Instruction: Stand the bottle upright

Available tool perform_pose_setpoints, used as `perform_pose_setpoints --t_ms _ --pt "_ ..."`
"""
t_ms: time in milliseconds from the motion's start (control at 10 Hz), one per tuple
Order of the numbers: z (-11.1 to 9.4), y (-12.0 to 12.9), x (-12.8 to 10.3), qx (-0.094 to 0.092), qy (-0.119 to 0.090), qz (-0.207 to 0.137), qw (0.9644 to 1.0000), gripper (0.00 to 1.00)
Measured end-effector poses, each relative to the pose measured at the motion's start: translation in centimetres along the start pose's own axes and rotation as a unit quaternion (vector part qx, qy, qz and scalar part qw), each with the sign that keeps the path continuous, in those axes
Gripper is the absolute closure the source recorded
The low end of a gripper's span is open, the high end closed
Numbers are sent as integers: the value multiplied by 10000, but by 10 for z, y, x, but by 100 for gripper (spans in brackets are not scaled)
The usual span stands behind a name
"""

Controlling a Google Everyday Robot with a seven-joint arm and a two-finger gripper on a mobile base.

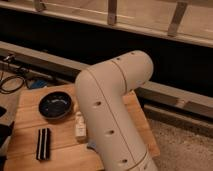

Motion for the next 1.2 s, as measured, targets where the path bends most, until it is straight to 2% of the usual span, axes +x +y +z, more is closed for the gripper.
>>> perform_pose_setpoints --t_ms 200,300,600,1200 --pt "-1 1 -1 -1 -6 -5 10000 77" --pt "7 -2 0 74 114 52 9999 81" --pt "24 -7 0 99 174 75 9998 81" --pt "23 -7 -1 107 169 55 9998 81"
